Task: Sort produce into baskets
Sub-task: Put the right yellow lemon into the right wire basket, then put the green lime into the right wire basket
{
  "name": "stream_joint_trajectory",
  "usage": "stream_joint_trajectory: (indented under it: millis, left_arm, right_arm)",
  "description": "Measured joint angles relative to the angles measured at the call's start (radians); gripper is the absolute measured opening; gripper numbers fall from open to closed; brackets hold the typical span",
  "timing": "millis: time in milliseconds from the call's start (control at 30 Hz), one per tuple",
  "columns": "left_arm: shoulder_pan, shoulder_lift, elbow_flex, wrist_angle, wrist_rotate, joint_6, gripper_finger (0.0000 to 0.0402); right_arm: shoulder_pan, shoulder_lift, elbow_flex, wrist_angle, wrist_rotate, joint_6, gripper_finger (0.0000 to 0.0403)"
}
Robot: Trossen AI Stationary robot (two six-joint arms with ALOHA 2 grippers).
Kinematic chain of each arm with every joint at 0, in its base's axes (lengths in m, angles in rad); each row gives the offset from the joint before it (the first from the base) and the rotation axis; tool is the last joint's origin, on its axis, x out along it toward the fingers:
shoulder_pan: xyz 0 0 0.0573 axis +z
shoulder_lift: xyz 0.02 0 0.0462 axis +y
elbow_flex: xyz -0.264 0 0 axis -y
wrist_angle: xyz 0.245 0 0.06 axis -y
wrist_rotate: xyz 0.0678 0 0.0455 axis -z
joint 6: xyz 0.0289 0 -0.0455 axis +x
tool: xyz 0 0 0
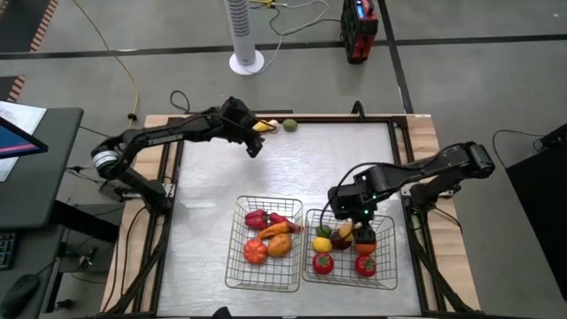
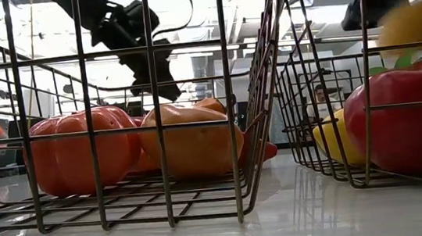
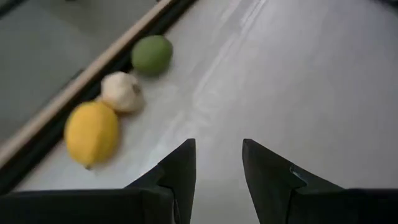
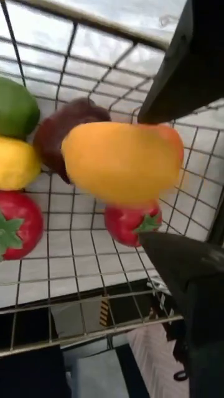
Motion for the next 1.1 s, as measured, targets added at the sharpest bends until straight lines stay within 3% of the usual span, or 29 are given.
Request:
stream_joint_trajectory:
  millis: [100, 233, 567, 900, 1100]
  left_arm:
    - [0.011, 0.049, 0.066, -0.072, -0.044, 0.075, 0.0129]
    - [0.059, 0.113, 0.127, -0.115, -0.011, 0.140, 0.0161]
    - [0.142, 0.253, 0.203, -0.147, 0.006, 0.198, 0.0252]
    - [0.145, 0.261, 0.201, -0.325, 0.043, 0.201, 0.0252]
    - [0.184, 0.236, 0.073, -0.168, 0.102, 0.227, 0.0236]
  right_arm:
    - [0.013, -0.001, 0.000, -0.014, -0.001, 0.035, 0.0363]
    - [0.018, -0.003, 0.000, -0.058, -0.006, 0.090, 0.0395]
    - [0.016, -0.003, 0.000, -0.073, -0.023, 0.096, 0.0375]
    - [-0.024, -0.003, 0.000, -0.071, -0.014, 0.094, 0.0374]
    - [-0.046, -0.003, 0.000, -0.070, 0.024, 0.102, 0.0374]
